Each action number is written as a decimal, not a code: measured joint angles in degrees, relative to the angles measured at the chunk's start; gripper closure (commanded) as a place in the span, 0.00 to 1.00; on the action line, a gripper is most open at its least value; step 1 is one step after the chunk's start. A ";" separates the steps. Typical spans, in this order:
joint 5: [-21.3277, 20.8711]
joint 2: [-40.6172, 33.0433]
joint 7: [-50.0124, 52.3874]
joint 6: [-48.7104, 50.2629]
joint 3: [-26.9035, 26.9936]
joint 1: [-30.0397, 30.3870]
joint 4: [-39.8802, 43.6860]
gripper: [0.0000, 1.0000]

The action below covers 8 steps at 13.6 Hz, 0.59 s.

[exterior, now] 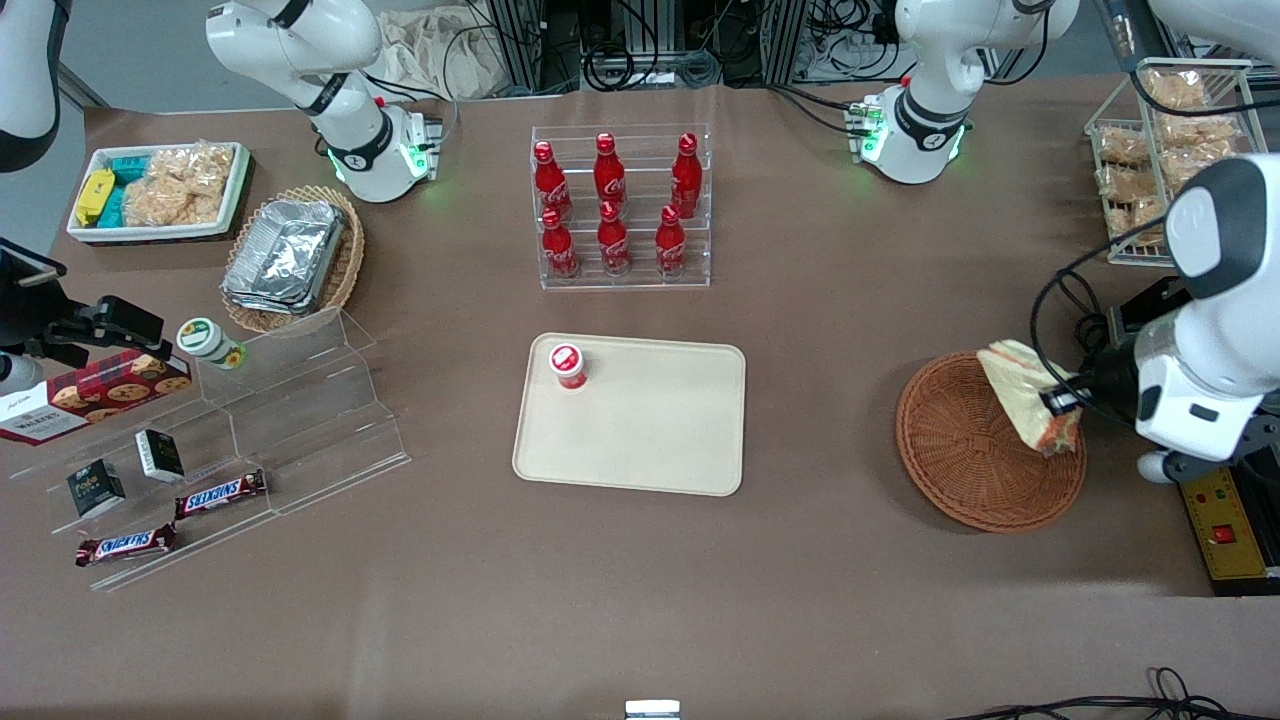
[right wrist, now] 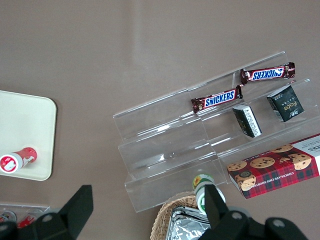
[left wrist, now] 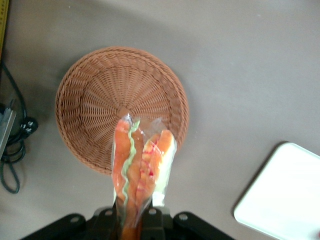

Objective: Place sandwich from basket to tray
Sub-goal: 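Close the left gripper on the sandwich and lift it, then carry the sandwich with the left gripper over the cream tray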

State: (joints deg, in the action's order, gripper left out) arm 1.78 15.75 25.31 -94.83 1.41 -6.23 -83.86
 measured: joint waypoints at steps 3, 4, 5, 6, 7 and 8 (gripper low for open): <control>-0.62 0.02 6.94 8.50 -0.18 -7.09 6.10 0.95; -0.66 0.04 10.20 9.64 -0.20 -9.92 6.94 0.95; -0.68 0.14 13.75 9.95 -0.22 -12.99 7.21 0.95; -0.68 0.49 17.10 9.96 -0.26 -16.12 7.21 0.95; -0.69 1.17 19.72 9.95 -0.27 -18.96 7.20 0.95; -0.68 2.38 21.54 9.58 -0.28 -21.49 7.18 0.95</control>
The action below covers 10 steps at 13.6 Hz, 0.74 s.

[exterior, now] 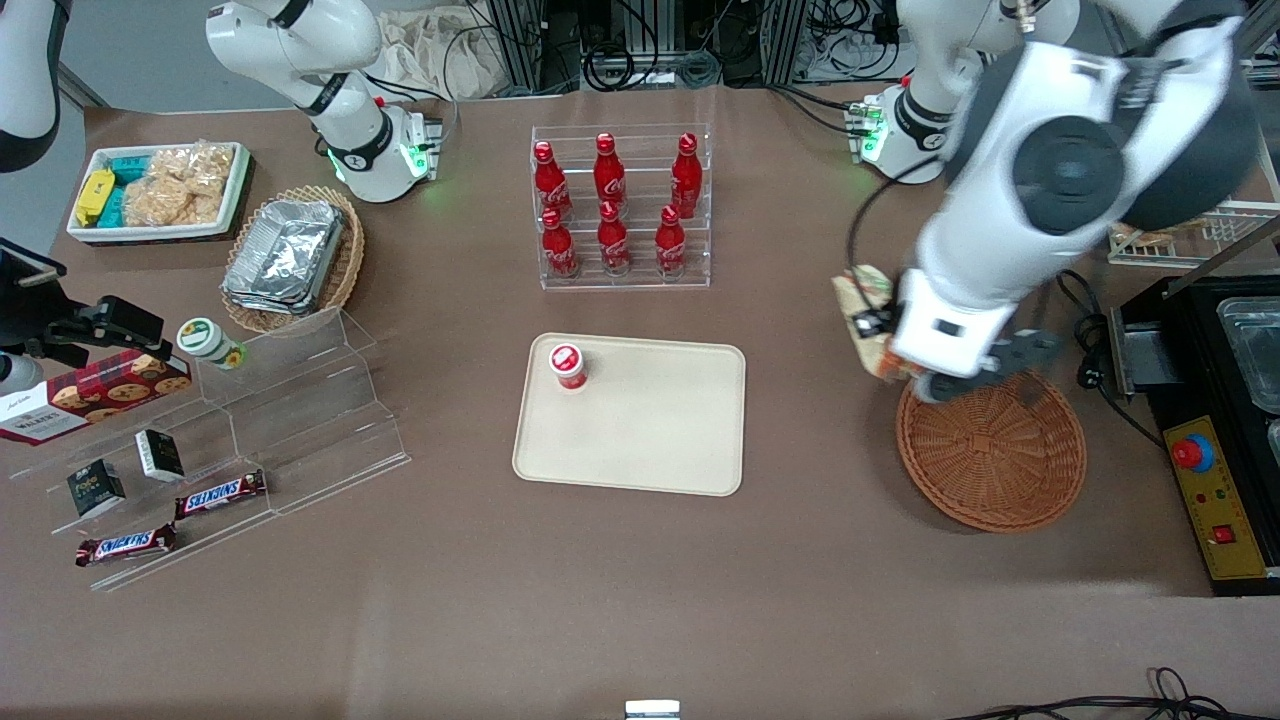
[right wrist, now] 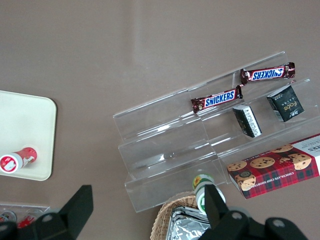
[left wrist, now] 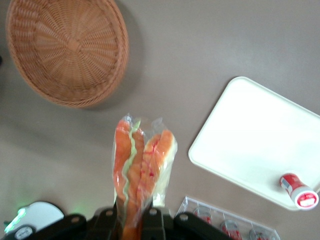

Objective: Place sandwich from basket to tray
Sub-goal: 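Carry the sandwich with the left gripper over the cream tray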

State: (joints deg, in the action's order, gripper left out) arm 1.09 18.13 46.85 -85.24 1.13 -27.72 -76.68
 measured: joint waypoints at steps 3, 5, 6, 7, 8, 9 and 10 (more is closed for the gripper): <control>0.86 5.99 2.16 -6.26 -0.01 -4.35 -0.18 0.95; 1.53 10.96 2.68 -11.51 -0.08 -5.35 -0.31 0.95; 1.64 13.38 3.09 -14.02 -0.24 -5.63 -0.34 0.95; 1.70 15.66 3.45 -16.64 -0.43 -5.88 -0.35 0.95; 1.73 17.74 3.59 -19.04 -0.66 -6.06 -0.35 0.95; 1.76 19.58 3.65 -21.20 -1.01 -6.21 -0.35 0.95; 1.77 21.19 3.75 -23.02 -1.34 -6.39 -0.32 0.95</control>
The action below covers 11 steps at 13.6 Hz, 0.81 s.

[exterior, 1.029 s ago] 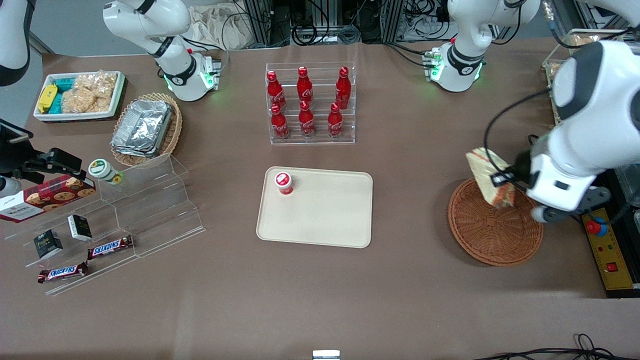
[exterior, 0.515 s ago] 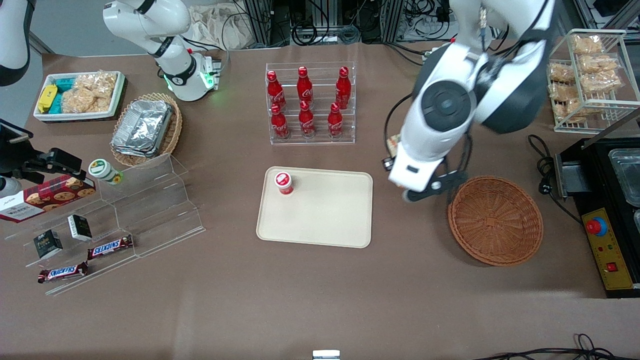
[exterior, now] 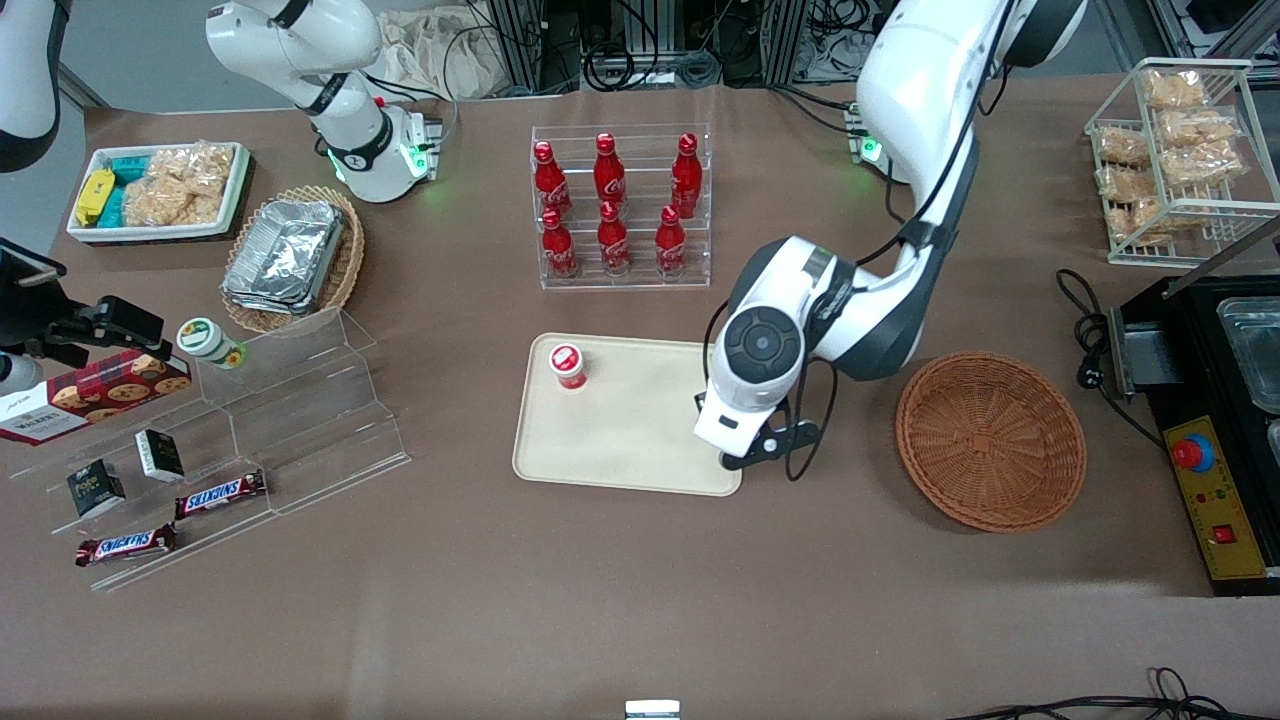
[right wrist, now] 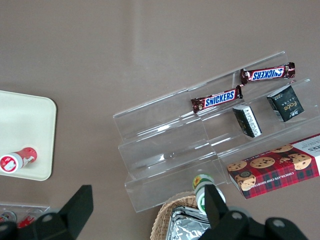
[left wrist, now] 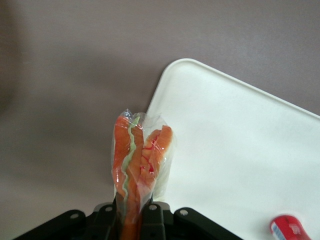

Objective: Place sandwich from basket to tray
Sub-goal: 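Carry the sandwich with the left gripper over the cream tray, then lower the sandwich onto the tray and open the left gripper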

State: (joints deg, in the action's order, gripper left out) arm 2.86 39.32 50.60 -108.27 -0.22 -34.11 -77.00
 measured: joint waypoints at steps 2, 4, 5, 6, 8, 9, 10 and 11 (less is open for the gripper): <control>0.00 2.62 0.09 -2.71 -0.63 -0.25 0.04 0.94; 0.00 4.82 0.11 -4.95 -1.29 -0.29 0.06 0.88; 0.00 5.68 0.11 -5.65 -1.39 -0.31 0.06 0.80; 0.00 6.28 0.11 -6.13 -1.43 -0.31 0.08 0.66; 0.00 6.70 0.12 -7.32 -1.44 -0.31 0.11 0.25; 0.00 6.70 0.12 -7.54 -1.44 -0.31 0.26 0.00; 0.00 6.69 0.23 -7.55 -1.44 -0.31 0.56 0.00; -0.01 6.65 0.95 -7.55 -1.43 -0.31 0.98 0.00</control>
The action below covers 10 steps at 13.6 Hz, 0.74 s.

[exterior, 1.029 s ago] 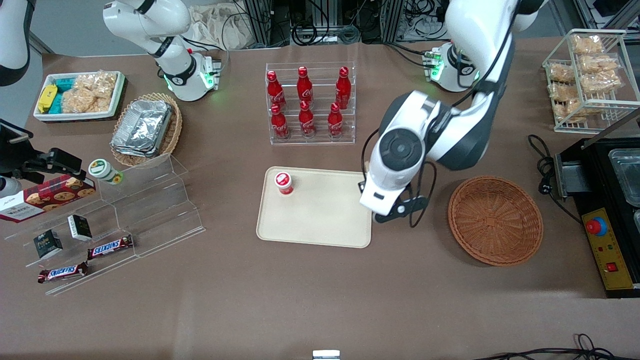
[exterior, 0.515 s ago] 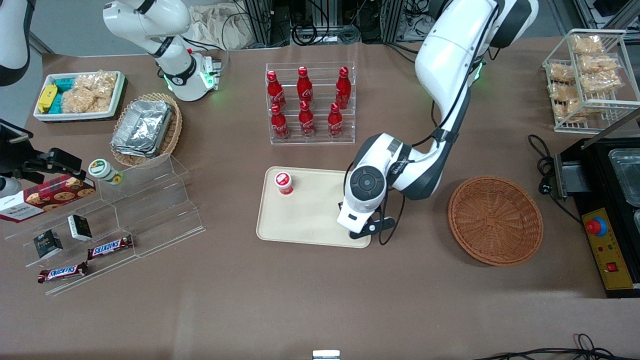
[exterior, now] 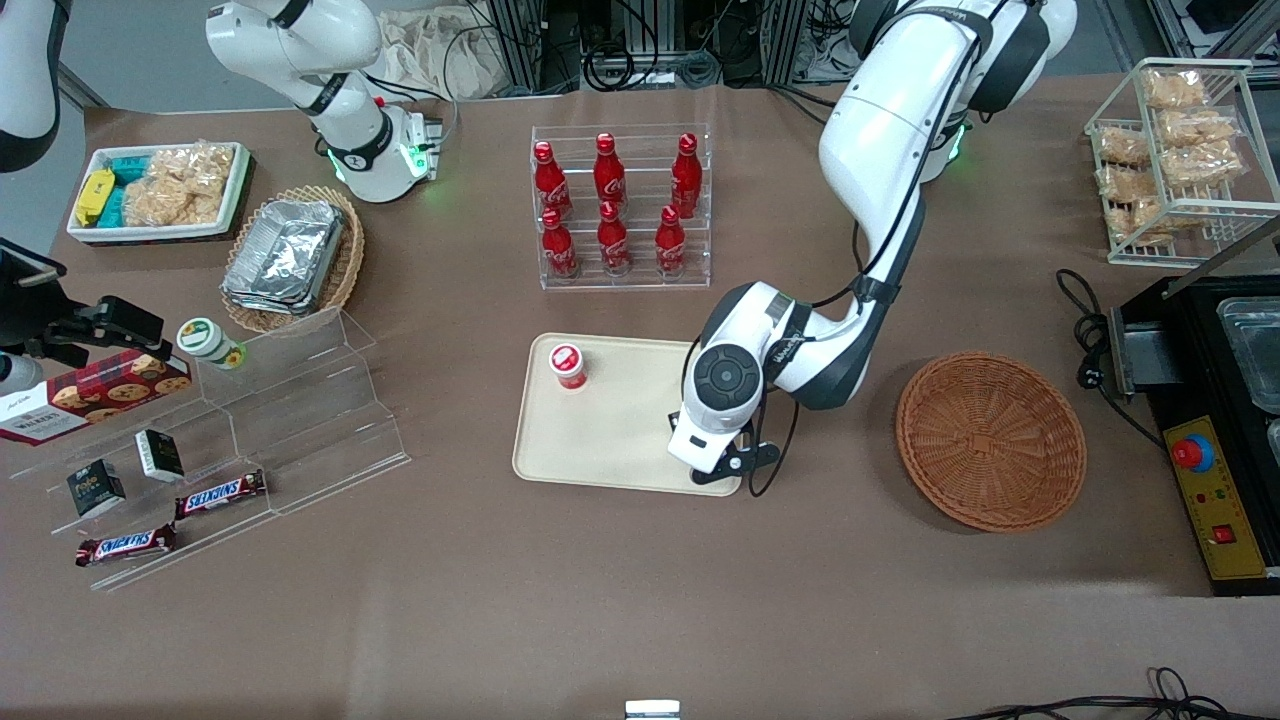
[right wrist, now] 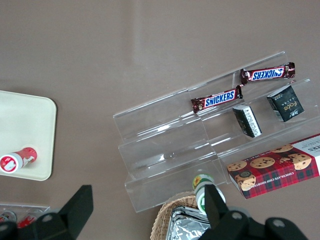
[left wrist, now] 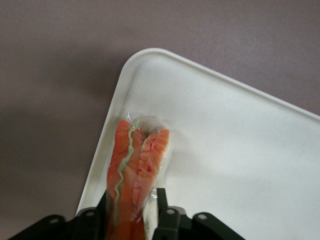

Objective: Place sandwich from basket to tray
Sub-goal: 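Lower the sandwich onto the tray and open the left gripper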

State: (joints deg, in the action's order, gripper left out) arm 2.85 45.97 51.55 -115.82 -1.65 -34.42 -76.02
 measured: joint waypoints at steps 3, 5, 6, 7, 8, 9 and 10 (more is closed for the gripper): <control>-0.16 -1.81 5.81 0.21 0.11 0.03 1.51 0.00; -0.45 -5.76 9.72 2.60 0.62 0.21 2.22 0.00; -0.70 -8.47 11.42 4.40 1.18 0.36 2.43 0.00; -0.84 -11.22 12.87 6.10 2.10 0.45 2.51 0.00; -0.92 -13.91 13.86 7.83 3.35 0.54 2.57 0.00; -0.93 -16.38 14.34 9.45 4.65 0.68 2.59 0.00; -0.94 -18.59 14.48 10.81 5.88 0.86 2.58 0.00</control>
State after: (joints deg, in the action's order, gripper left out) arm 1.91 27.37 66.03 -105.01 4.24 -33.57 -73.44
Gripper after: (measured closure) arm 0.000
